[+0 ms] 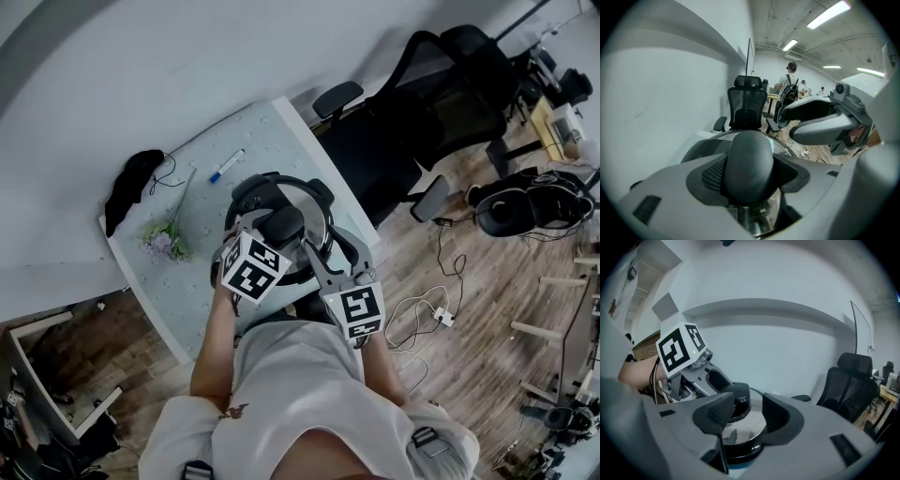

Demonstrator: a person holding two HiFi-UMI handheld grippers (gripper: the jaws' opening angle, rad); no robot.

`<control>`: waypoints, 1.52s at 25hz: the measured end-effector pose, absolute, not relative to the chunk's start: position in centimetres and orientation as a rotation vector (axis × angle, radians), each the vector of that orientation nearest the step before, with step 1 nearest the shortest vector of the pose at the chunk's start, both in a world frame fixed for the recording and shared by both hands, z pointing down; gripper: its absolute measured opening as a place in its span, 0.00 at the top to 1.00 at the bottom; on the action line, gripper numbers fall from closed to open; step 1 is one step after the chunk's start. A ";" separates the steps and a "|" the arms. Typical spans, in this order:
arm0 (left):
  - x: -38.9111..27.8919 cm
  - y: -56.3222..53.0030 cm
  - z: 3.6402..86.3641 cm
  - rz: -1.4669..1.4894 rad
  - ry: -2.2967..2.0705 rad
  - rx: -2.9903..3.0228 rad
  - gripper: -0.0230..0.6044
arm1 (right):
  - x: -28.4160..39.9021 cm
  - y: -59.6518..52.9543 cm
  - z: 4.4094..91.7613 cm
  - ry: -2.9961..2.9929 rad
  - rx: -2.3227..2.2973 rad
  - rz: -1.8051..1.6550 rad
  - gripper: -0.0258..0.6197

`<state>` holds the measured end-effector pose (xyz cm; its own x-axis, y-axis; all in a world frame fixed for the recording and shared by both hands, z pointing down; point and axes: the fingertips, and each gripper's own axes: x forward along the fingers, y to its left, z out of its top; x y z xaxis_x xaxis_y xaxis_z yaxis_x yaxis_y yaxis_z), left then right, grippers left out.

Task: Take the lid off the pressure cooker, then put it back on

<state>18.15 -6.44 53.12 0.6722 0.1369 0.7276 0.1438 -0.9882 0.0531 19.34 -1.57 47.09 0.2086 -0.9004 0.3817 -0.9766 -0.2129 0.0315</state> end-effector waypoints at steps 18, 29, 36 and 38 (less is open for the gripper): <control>17.1 -7.8 48.7 -0.825 0.083 -3.013 0.45 | 20.1 -3.0 45.9 -1.902 2.126 0.334 0.66; 12.3 -10.0 47.3 -0.757 0.610 -3.006 0.53 | 20.5 -4.2 45.7 -2.097 1.904 0.265 0.67; 10.3 -10.3 46.2 -0.680 0.847 -2.964 0.54 | 19.3 -5.7 45.6 -2.200 1.787 0.214 0.67; 9.6 -9.8 45.7 -0.647 0.865 -2.957 0.55 | 18.6 -5.5 45.3 -2.202 1.781 0.200 0.67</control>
